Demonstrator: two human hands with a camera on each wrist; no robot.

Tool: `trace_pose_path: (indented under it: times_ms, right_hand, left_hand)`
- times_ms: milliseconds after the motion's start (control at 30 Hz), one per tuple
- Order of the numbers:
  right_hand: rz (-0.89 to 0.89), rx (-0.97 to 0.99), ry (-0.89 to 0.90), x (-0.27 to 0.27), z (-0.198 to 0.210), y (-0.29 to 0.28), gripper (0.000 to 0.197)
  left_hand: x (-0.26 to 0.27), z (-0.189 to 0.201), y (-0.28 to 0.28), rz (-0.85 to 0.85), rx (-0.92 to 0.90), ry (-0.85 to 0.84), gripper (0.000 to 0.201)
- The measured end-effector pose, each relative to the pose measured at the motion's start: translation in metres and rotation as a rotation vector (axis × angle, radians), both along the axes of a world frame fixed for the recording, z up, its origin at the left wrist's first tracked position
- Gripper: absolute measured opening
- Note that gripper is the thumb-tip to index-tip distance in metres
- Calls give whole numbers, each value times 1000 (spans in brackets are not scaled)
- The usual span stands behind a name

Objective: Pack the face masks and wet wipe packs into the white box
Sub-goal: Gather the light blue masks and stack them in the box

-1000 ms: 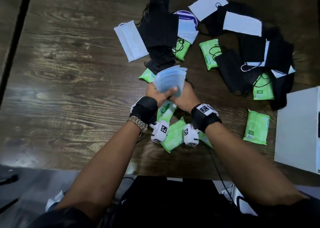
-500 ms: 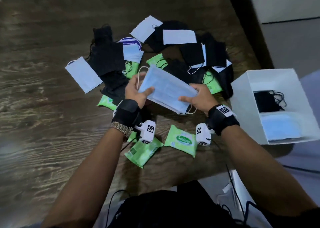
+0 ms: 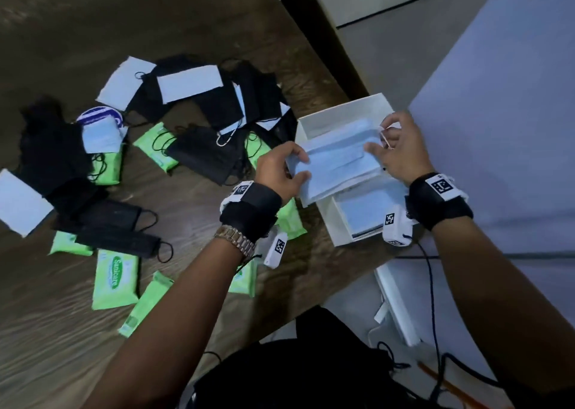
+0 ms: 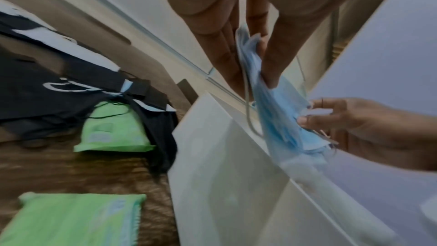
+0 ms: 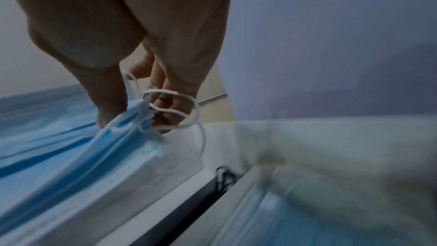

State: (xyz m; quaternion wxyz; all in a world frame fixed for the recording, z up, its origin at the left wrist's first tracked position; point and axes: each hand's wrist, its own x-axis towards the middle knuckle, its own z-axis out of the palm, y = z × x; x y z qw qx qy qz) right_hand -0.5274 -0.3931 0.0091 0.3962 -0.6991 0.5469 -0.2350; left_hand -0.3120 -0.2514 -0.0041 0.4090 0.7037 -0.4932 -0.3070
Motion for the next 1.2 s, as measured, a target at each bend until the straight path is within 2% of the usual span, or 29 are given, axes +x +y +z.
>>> trace_pose_path:
  times_ms: [100,167,267,433,633,767,867,933,1067,1200]
  right_hand:
    - [34,18,166,-41,0,-24,48]
    - [109,68,313,-58,-1,-34,49]
    - [174,127,459,-73,-7,-42,47]
    - [275,131,699,-70,-19,-42,41]
    - [408,114,914,-65,-32,-30,40]
    - [439,29,961,-60,-36,-21,27]
    - [431,22,961,-61,-34,-17,24]
    - [407,62,927,-62,-29,-16,27]
    - [348,106,839,-63,-17,-14,31]
    - [348,-33,780,-63,-13,-7,28]
  left_hand:
    - [-40,6,-26,-168,89,-106,61]
    - [-61,3,-42,-298,207,-242,70]
    - [-87,-5,-63,-436,410,-439,66]
    - [-110,-11,-79,-609,639,-566,67]
    - [-110,-19,-77,-659,647,-670,42]
    - [-109,-17,-79,-643,573,-747,42]
    - [-110,-15,-82,-586,502,-668,34]
    - [-118,-14,-85,-638,538,-638,31]
    - [-132,-24,-84,-805,703,-708,48]
    - [-144,-32,-75,-800,673,-823,37]
